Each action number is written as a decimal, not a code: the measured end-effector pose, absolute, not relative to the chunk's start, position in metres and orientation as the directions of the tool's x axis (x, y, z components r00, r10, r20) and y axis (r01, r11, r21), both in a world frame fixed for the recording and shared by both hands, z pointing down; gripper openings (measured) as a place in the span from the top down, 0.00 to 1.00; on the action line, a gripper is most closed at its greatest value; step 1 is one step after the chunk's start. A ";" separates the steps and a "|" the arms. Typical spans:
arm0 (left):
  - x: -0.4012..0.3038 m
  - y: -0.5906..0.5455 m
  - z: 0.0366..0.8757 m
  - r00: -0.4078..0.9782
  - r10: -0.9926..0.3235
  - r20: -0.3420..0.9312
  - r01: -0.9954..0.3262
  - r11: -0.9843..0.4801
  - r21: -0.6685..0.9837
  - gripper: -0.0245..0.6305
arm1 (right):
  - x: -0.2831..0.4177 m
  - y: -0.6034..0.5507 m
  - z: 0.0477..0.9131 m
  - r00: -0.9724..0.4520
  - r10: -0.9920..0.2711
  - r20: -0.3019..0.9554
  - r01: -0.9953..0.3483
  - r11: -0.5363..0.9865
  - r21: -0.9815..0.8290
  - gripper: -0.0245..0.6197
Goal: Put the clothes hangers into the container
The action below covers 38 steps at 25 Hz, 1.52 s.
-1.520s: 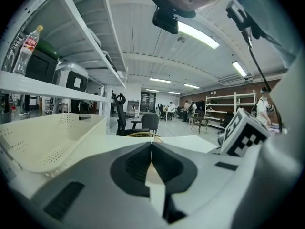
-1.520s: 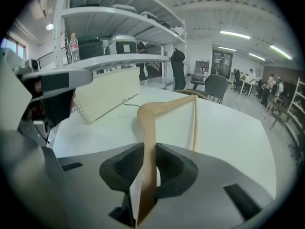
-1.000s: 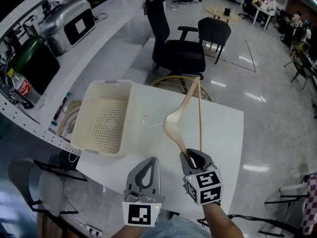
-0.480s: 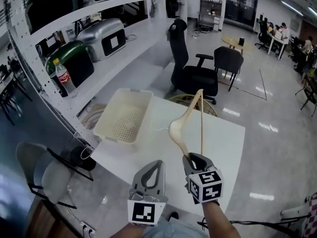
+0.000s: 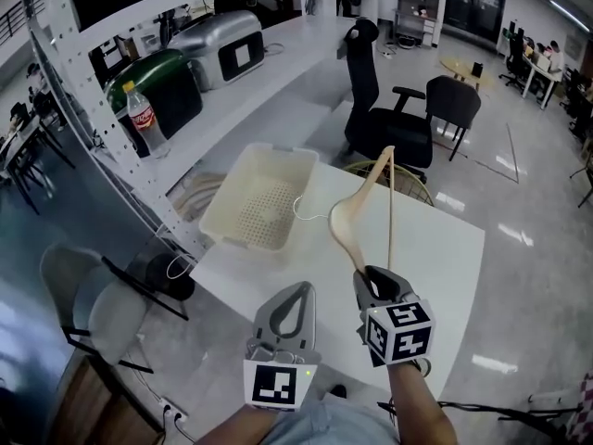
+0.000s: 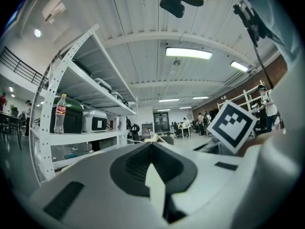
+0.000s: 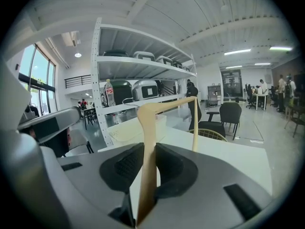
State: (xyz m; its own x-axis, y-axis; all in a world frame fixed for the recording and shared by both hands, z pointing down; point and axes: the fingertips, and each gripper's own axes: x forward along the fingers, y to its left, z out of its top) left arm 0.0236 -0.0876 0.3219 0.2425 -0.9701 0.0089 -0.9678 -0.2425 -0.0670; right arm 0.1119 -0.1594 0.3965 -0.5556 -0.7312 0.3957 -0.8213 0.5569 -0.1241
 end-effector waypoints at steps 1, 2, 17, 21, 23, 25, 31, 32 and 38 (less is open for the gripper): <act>0.014 -0.092 0.324 0.241 -0.970 0.011 -0.968 -0.241 -0.065 0.94 | 0.106 -0.163 0.399 -0.550 -0.732 0.402 -0.825 0.551 -0.124 0.83; 0.004 -0.098 0.325 0.241 -0.970 0.010 -0.968 -0.241 -0.065 0.94 | 0.099 -0.167 0.402 -0.543 -0.733 0.409 -0.829 0.545 -0.124 0.83; -0.125 -0.207 0.312 0.375 -0.927 -0.014 -0.927 -0.374 -0.041 0.94 | -0.028 -0.255 0.374 -0.449 -0.793 0.411 -0.885 0.458 -0.083 0.83; -0.151 -0.229 0.303 0.402 -0.915 -0.034 -0.915 -0.400 -0.048 0.94 | -0.056 -0.274 0.367 -0.431 -0.808 0.402 -0.895 0.441 -0.074 0.83; -0.161 -0.238 0.303 0.415 -0.909 -0.038 -0.910 -0.413 -0.050 0.94 | -0.067 -0.282 0.364 -0.425 -0.814 0.397 -0.898 0.434 -0.071 0.83; -0.169 -0.244 0.306 0.426 -0.904 -0.033 -0.904 -0.424 -0.053 0.94 | -0.076 -0.288 0.360 -0.420 -0.819 0.390 -0.901 0.429 -0.069 0.83; -0.179 -0.256 0.311 0.442 -0.897 -0.010 -0.896 -0.441 -0.054 0.94 | -0.092 -0.300 0.354 -0.419 -0.823 0.384 -0.901 0.428 -0.068 0.83; -0.179 -0.256 0.312 0.443 -0.897 -0.006 -0.896 -0.442 -0.052 0.94 | -0.093 -0.301 0.355 -0.421 -0.821 0.386 -0.901 0.428 -0.071 0.83; -0.171 -0.253 0.315 0.422 -0.906 0.007 -0.905 -0.422 -0.053 0.94 | -0.088 -0.299 0.358 -0.445 -0.808 0.386 -0.890 0.448 -0.087 0.83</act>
State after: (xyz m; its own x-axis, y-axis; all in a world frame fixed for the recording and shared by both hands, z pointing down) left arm -0.1705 -0.2532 0.3151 0.4222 -0.9065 0.0069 -0.9051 -0.4219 -0.0526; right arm -0.0880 -0.2994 0.3581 -0.4450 -0.8082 0.3857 -0.8896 0.4484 -0.0869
